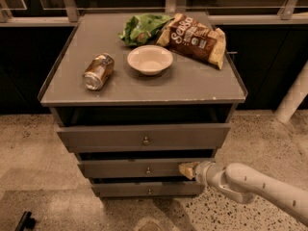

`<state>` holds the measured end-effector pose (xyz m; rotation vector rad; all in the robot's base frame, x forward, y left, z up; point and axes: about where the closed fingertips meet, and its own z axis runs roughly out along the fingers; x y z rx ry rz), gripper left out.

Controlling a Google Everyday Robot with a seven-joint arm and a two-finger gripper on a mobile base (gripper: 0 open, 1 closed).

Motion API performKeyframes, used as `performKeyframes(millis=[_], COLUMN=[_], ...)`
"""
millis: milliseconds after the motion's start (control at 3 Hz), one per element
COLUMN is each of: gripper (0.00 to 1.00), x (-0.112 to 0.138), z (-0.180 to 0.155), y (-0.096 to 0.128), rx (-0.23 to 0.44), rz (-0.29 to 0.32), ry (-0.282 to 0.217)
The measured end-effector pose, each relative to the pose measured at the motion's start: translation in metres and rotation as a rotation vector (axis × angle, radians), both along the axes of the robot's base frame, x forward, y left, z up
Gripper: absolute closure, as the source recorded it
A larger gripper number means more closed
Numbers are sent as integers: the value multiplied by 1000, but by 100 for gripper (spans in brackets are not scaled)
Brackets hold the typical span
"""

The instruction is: Close middle drawer

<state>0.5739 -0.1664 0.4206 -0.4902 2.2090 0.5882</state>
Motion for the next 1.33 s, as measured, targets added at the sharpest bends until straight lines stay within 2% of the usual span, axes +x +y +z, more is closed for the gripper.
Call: performKeyframes(millis=[333, 667, 1000, 1333], gripper=[100, 100, 100, 90], x=[-4, -35, -73, -91], z=[0, 27, 50, 60], y=[1, -16, -64, -86], rx=[1, 30, 31, 29], rz=[0, -39, -125, -165], ry=[0, -5, -10, -13])
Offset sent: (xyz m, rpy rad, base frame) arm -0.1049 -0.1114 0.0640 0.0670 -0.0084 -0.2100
